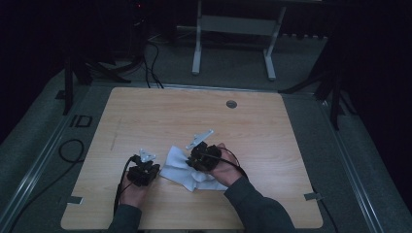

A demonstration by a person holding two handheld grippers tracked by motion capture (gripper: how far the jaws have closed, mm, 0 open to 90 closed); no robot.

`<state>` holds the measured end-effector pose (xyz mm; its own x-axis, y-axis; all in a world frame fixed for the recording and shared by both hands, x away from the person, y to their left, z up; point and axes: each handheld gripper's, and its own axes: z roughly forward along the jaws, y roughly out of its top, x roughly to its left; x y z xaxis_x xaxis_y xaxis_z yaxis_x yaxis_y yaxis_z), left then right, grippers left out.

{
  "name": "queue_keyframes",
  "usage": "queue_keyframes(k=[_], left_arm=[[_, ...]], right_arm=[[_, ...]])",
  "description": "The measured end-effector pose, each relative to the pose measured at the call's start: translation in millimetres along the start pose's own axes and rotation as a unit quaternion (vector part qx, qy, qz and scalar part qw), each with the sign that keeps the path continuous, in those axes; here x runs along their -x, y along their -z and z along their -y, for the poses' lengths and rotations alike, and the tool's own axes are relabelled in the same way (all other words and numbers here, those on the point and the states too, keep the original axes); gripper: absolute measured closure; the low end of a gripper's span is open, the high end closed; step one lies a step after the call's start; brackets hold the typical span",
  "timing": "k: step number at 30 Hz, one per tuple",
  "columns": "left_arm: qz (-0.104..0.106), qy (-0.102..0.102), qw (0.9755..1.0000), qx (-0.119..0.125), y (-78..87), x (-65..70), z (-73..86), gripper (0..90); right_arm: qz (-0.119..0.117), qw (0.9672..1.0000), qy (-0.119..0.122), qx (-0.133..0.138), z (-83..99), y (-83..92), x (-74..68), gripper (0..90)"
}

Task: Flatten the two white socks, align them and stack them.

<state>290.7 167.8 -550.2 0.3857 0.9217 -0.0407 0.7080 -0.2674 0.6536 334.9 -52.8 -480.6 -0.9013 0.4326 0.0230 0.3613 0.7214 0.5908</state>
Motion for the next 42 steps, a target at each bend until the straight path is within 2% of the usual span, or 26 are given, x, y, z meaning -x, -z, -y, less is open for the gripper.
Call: queue_keyframes(k=[4, 5, 7, 14, 16, 17, 18, 19, 20, 24, 28, 31, 34, 38, 42], left_arm=[[0.001, -0.003, 1.0000, -0.008, -2.6, 1.4, 0.7, 89.7], [0.001, -0.003, 1.0000, -0.007, -2.6, 1.8, 0.8, 89.7], [0.000, -0.004, 1.0000, -0.007, -2.6, 2.2, 0.7, 89.7], [0.002, -0.005, 1.0000, -0.008, -2.6, 3.3, 0.9, 89.7], [0.003, -0.004, 1.0000, -0.008, -2.6, 3.1, 0.9, 89.7], [0.002, -0.004, 1.0000, -0.008, -2.5, 3.0, 0.9, 89.7], [0.000, -0.003, 1.0000, -0.008, -2.4, 2.9, 0.9, 89.7], [-0.002, -0.003, 1.0000, -0.005, -1.8, 2.4, 0.8, 89.7], [-0.004, -0.001, 1.0000, -0.002, -0.4, 1.9, 0.5, 89.6], [-0.008, 0.002, 0.9997, 0.024, 8.7, 0.7, -1.9, 89.6], [0.002, -0.022, 0.9982, 0.055, 17.6, 8.8, -4.9, 89.6], [0.004, -0.047, 0.9978, 0.048, 14.9, 18.5, -6.4, 89.6], [0.001, -0.067, 0.9973, 0.030, 5.9, 25.2, -6.0, 89.6], [-0.005, -0.075, 0.9970, 0.019, -2.4, 26.6, -5.7, 89.7], [-0.005, -0.074, 0.9971, 0.018, -3.8, 27.3, -5.6, 89.7]], right_arm=[[-0.007, 0.9996, -0.024, -0.008, 7.6, -17.6, -0.1, 82.9], [-0.007, 0.9996, -0.024, -0.008, 7.6, -17.6, -0.1, 82.9], [-0.016, 0.9989, -0.043, -0.009, 11.0, -27.3, -1.4, 82.8], [-0.025, 0.9985, -0.048, -0.015, 13.2, -40.7, -7.5, 82.5], [-0.026, 0.9979, -0.058, -0.014, 14.4, -46.5, -7.6, 81.9], [-0.026, 0.9979, -0.058, -0.014, 14.4, -46.5, -7.6, 80.7], [-0.028, 0.9975, -0.063, -0.016, 15.1, -49.0, -7.3, 74.0], [-0.028, 0.9975, -0.063, -0.016, 15.1, -49.0, -7.3, 74.0], [-0.020, 0.9978, -0.061, -0.016, 15.7, -50.0, -7.6, 69.5], [-0.012, 0.9978, -0.064, -0.011, 16.5, -49.0, -6.9, 68.3], [-0.008, 0.9977, -0.067, -0.011, 18.2, -48.6, -5.6, 66.6], [-0.009, 0.9976, -0.068, -0.011, 19.0, -49.2, -4.9, 66.6], [-0.009, 0.9974, -0.070, -0.014, 20.1, -50.8, -4.5, 66.8], [-0.011, 0.9974, -0.069, -0.016, 20.5, -51.7, -4.3, 66.7], [-0.012, 0.9977, -0.066, -0.013, 20.6, -49.3, -4.6, 64.9]])
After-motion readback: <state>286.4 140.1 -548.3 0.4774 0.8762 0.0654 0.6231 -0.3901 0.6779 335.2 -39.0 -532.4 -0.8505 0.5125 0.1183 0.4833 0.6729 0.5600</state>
